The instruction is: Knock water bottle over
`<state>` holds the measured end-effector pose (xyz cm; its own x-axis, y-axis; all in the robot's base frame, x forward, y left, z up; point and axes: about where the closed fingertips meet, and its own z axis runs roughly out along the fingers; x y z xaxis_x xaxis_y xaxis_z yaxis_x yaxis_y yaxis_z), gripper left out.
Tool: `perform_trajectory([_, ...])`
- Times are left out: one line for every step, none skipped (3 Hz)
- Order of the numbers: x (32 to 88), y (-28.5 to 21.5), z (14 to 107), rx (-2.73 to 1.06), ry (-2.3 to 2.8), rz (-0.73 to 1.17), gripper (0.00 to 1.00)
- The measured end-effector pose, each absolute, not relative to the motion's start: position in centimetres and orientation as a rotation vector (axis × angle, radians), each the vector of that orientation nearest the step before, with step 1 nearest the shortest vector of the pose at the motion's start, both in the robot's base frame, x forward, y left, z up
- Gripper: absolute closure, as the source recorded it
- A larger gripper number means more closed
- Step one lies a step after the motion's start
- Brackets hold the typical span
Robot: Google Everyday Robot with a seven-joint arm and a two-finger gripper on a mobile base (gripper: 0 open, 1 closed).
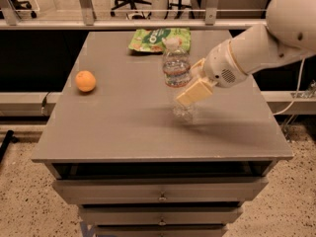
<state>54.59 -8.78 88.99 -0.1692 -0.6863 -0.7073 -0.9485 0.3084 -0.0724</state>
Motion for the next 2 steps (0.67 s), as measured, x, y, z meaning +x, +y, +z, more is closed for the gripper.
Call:
perform_trajectory([56.64, -9.94, 87.84, -1.639, 1.999, 0.416, 1.0])
perform_trajectory([56.64, -9.94, 87.97, -1.639, 2.0, 0.416, 1.0])
